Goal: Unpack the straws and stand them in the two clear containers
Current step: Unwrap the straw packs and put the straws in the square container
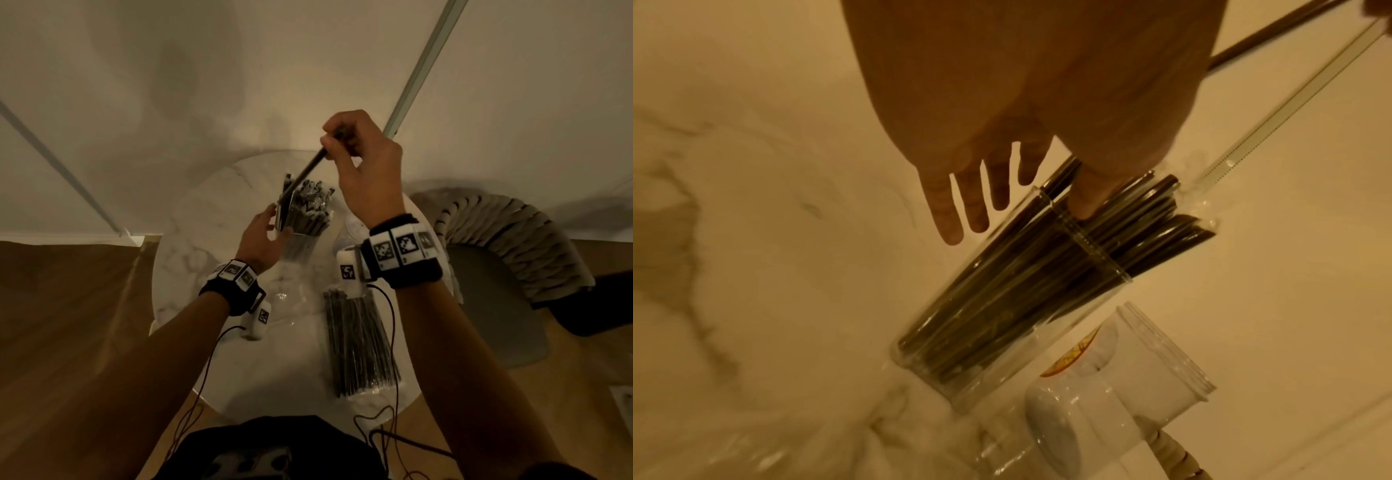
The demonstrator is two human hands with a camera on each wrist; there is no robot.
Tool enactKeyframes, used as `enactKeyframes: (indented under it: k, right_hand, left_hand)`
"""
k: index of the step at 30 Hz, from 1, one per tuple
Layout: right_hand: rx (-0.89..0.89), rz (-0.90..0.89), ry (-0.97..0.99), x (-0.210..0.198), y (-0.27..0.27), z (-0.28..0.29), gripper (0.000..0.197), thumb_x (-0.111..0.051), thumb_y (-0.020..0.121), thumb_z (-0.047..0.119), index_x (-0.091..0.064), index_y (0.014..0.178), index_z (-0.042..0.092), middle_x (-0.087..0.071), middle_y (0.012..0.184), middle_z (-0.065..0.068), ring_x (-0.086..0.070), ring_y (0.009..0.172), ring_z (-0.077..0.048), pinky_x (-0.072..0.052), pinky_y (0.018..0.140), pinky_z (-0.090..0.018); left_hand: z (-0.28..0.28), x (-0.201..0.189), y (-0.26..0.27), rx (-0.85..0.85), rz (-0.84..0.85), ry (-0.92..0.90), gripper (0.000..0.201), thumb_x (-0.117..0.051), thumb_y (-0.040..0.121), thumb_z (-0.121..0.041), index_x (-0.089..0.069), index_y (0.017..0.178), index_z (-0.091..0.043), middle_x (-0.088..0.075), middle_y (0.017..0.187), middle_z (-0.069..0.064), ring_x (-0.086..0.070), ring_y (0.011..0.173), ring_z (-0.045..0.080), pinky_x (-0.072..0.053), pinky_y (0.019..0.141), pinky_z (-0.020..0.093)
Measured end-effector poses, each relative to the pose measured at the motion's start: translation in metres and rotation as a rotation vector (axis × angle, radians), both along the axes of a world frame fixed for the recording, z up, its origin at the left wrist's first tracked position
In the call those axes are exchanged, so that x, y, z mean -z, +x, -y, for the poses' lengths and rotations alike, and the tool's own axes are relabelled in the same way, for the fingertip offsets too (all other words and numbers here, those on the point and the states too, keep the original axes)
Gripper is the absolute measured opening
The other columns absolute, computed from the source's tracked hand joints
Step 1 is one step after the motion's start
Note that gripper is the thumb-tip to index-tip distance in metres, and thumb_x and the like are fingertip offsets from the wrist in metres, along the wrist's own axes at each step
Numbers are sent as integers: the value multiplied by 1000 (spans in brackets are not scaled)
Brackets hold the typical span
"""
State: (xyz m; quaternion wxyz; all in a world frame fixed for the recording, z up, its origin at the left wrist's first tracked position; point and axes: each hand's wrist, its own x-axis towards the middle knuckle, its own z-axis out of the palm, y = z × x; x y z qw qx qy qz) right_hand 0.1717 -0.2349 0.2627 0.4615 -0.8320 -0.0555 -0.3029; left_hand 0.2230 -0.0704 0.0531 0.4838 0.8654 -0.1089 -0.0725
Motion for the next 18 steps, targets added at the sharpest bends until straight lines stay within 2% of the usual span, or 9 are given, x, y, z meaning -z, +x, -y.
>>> enactKeyframes:
  k: [3,5,9,11,12,14,16,18]
  right_hand:
    - [4,-21,-205,19,23,-1,11,-61,96,13,-67,104,10,-69,92,0,-64,84,-13,-54,78,-30]
    - [14,-97,-364,41,36,0,17,-58,97,14,-69,110,12,-70,98,-2,-60,91,-16,-50,82,-30]
    - [35,-235,-681,90,50,-2,24,-54,98,20,-71,114,15,-72,111,-3,-55,102,-26,-48,87,-41]
    - [63,-310,-842,108,50,-5,29,-48,100,25,-69,119,18,-64,131,0,-53,115,-27,-44,95,-43]
    - [68,-370,-867,115,50,-6,33,-43,102,29,-65,125,18,-57,140,1,-49,123,-27,-40,100,-43]
    - [80,-444,-822,120,48,-10,42,-33,104,35,-60,129,16,-49,148,0,-44,132,-24,-33,108,-44]
    - [132,-440,-763,120,48,-15,51,-27,104,43,-58,131,14,-46,151,-4,-39,137,-25,-28,113,-45]
    - [170,-410,-733,117,50,-19,61,-22,102,54,-46,144,15,-35,158,-6,-27,146,-27,-19,119,-47]
  left_hand:
    - [2,2,-6,15,34,16,62,-56,96,-39,-31,152,-25,-52,140,3,-61,111,18,-43,90,25]
    - [2,3,-7,18,49,15,62,-54,97,-40,-30,152,-27,-53,140,2,-62,111,18,-46,91,27]
    - [0,5,-6,35,32,-14,63,-53,96,-42,-29,152,-27,-52,142,2,-62,115,19,-50,96,36]
    - [-1,5,-6,35,21,-20,62,-54,96,-42,-30,152,-28,-53,141,2,-61,115,18,-50,97,37]
    - [-1,5,-6,36,23,-23,61,-54,96,-41,-31,152,-28,-54,140,2,-61,115,18,-50,97,38]
    - [-1,3,-7,36,29,-34,60,-54,97,-38,-32,151,-27,-55,139,2,-61,115,18,-51,97,37]
    - [-1,3,-7,32,32,-40,59,-54,97,-37,-32,151,-27,-55,139,2,-61,114,17,-50,95,33]
    - [-1,3,-8,33,29,-43,60,-54,97,-39,-31,152,-27,-54,140,2,-61,115,17,-49,94,31]
